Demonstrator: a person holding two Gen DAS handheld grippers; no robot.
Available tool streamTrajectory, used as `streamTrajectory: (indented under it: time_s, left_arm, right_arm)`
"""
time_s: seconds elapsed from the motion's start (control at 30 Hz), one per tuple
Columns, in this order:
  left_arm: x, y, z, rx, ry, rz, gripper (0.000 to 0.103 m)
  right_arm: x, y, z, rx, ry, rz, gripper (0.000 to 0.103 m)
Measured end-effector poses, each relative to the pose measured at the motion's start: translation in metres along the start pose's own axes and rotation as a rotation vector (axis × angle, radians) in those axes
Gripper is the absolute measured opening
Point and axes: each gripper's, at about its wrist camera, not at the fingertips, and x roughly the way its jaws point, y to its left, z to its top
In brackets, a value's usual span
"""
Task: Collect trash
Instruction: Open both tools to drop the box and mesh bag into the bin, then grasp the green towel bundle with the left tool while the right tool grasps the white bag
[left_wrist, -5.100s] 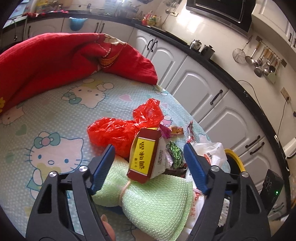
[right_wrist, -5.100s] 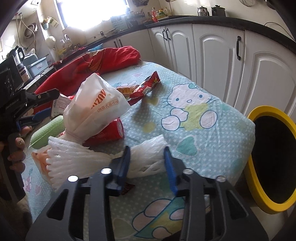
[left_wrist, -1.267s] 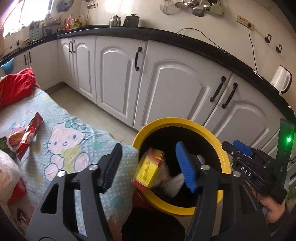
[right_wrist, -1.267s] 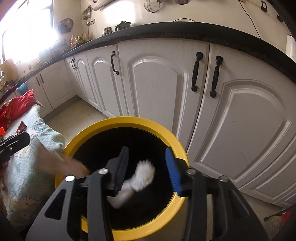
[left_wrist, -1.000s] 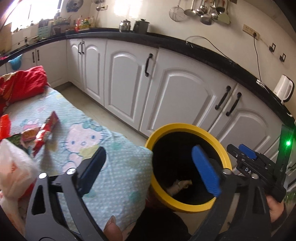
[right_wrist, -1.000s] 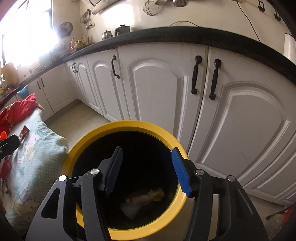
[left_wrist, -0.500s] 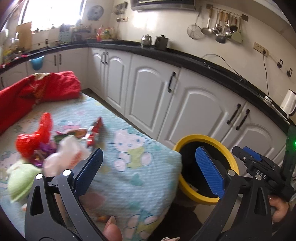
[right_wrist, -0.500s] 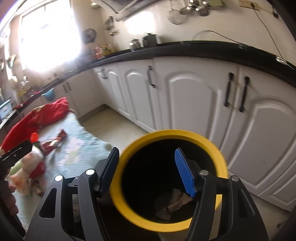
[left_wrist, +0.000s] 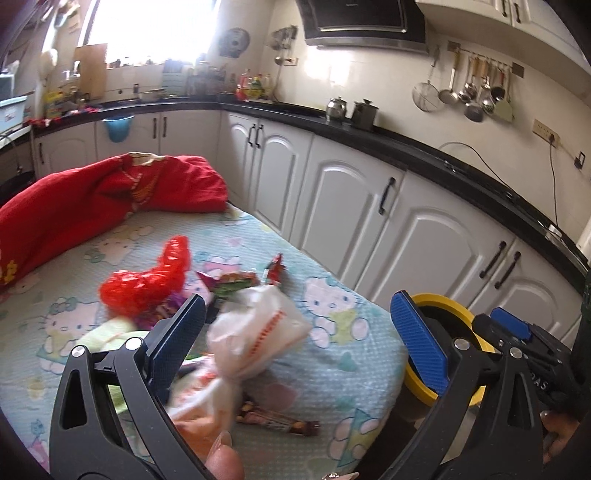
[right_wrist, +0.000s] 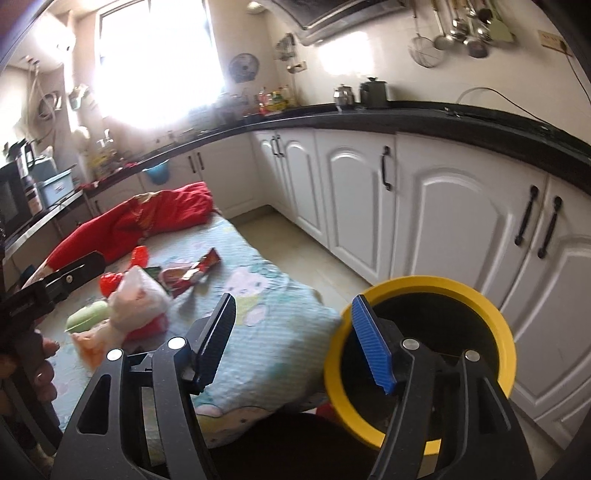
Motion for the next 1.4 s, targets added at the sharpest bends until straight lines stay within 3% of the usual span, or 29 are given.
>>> streamTrajectory:
  time_s: [0.43,0.77,1.0,1.23,1.33,1.4]
  left_arm:
    - [-0.019,0.073,0.003,-0.105,-0.018,0.115,0.092]
    - [-0.021,0.148,-0.006,-0.237,0.021,0.211,0.092]
    - [-0.009,0.203,-0.022,-0.4,0.11,0.182,0.092]
    - [0.015,0.225,-0.041,-0.545,0.206,0.059,0.092]
    - [0.026,0.228,-0.047,-0.59,0.236,0.02,0.092]
    - [0.028,0.226,-0.048,-0.586,0.232,0.022,0.092]
  right_arm:
    - [0.019,0.061,0.009,-0.069,0.022,0.137,0.067]
    - [0.062,0.108,0.012,-0.109,0.093,0.213,0.067]
    - [0.095,0.126,0.01,-0.114,0.149,0.239,0.066]
    - [0.118,0.131,0.006,-0.112,0.208,0.266,0.051]
    - [0.122,0.133,0.004,-0.121,0.229,0.281,0.031]
    - [0.121,0.134,0.003,-0.131,0.226,0.286,0.024]
